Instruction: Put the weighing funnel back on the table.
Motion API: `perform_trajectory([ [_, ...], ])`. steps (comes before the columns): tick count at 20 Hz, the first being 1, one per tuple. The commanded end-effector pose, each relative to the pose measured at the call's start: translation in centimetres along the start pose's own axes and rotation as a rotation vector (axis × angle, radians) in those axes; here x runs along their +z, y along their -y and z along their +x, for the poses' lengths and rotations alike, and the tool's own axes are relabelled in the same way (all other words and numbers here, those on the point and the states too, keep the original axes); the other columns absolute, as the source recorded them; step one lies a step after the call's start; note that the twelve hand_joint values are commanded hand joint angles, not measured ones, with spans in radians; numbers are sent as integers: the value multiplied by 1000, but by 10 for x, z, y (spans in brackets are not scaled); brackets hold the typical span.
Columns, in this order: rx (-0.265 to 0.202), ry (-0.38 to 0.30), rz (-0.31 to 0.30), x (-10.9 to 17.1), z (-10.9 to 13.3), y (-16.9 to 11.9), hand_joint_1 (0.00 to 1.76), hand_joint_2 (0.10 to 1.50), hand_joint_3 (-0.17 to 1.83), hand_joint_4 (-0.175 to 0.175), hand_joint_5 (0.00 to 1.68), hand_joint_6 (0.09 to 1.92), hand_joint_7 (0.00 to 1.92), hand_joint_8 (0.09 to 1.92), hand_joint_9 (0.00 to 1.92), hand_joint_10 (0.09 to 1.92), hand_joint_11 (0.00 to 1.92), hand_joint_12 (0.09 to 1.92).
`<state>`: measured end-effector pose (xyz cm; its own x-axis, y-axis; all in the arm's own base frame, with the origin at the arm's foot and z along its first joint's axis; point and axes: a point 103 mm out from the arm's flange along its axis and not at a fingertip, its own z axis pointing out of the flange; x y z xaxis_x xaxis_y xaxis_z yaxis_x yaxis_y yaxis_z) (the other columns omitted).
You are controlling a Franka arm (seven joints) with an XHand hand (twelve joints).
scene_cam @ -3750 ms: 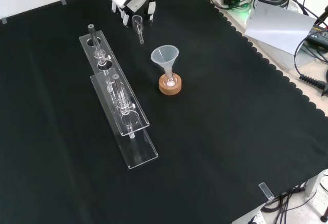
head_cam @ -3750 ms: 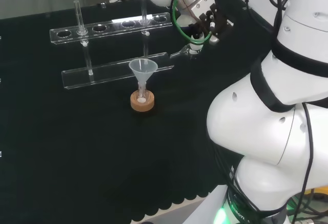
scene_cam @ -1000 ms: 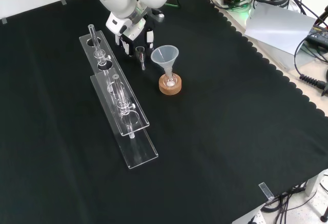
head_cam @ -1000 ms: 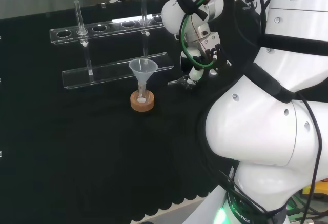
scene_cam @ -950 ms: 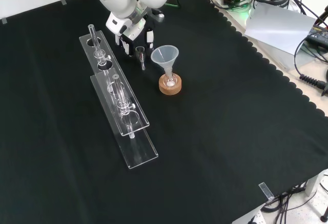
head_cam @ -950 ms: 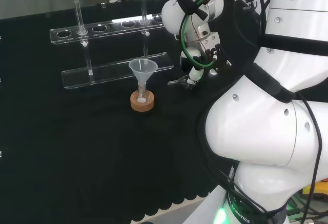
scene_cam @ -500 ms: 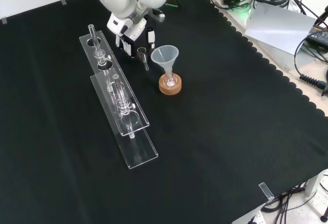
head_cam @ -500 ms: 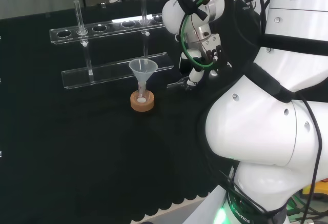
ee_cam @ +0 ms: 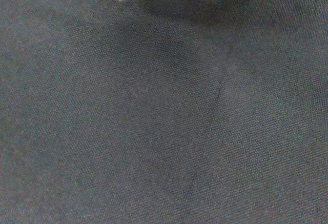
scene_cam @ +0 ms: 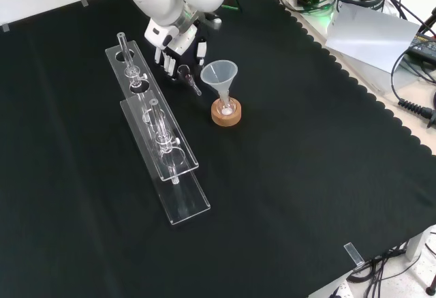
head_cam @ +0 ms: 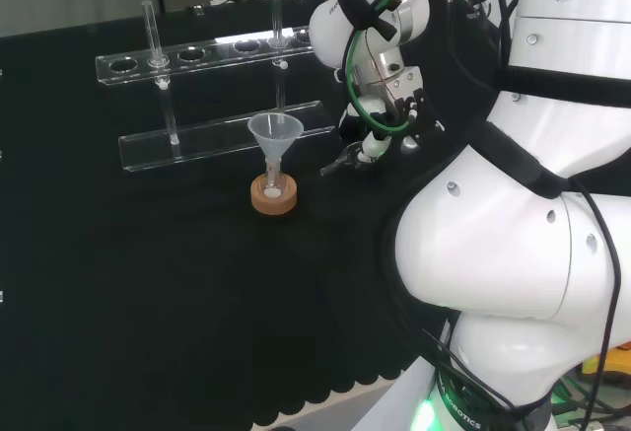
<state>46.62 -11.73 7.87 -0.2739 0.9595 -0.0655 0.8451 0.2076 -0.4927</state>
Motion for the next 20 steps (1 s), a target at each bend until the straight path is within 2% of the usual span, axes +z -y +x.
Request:
perform_trajectory([
  [1,7,23,10,-1,2,6,970,1059,-160,-11,554,738,679,674,1127,87,572,1196],
  [5,13,40,11,-3,3,12,960,1054,-175,-17,496,699,647,675,1104,87,543,1213],
  [10,29,37,-15,-14,0,24,947,1034,-175,-22,429,613,596,679,1053,87,479,1248],
  [20,67,69,-89,-61,-2,67,917,1019,-175,-27,399,485,578,685,1033,87,452,1267],
])
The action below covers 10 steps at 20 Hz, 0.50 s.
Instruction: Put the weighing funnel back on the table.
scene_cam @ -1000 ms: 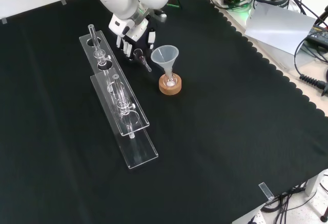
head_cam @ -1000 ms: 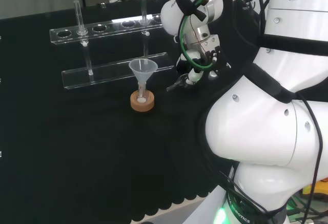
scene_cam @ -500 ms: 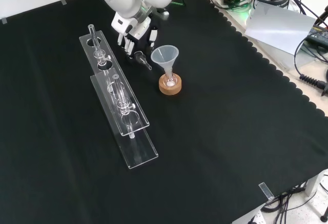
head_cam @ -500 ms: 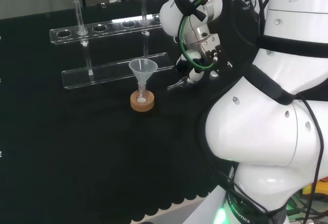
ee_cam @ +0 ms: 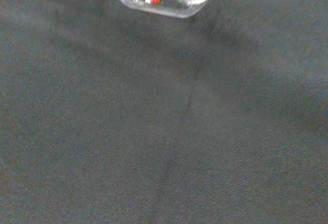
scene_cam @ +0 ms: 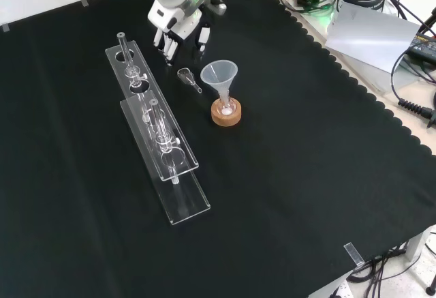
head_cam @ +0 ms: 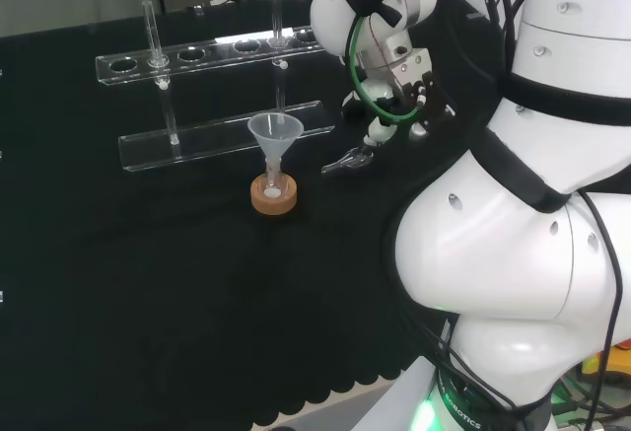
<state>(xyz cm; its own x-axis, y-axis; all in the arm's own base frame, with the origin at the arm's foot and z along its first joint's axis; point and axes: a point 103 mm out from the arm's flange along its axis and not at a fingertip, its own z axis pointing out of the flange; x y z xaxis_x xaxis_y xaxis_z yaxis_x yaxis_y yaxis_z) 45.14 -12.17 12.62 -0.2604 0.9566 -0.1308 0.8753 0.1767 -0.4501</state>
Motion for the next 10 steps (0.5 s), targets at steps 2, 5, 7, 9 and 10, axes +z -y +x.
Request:
perform_trajectory([
  [2,37,29,-56,-39,2,38,913,1018,-175,-27,397,480,577,685,1032,87,450,1267],
  [5,46,34,-70,-53,7,52,902,1021,-175,-27,397,472,578,684,1030,87,447,1268],
  [7,54,43,-84,-62,11,61,892,1025,-175,-27,399,467,581,685,1032,87,445,1268],
  [9,57,50,-93,-70,16,69,884,1028,-175,-28,399,462,583,685,1034,87,444,1269],
  [10,57,54,-97,-73,18,72,879,1029,-175,-28,399,459,584,685,1035,87,443,1270],
])
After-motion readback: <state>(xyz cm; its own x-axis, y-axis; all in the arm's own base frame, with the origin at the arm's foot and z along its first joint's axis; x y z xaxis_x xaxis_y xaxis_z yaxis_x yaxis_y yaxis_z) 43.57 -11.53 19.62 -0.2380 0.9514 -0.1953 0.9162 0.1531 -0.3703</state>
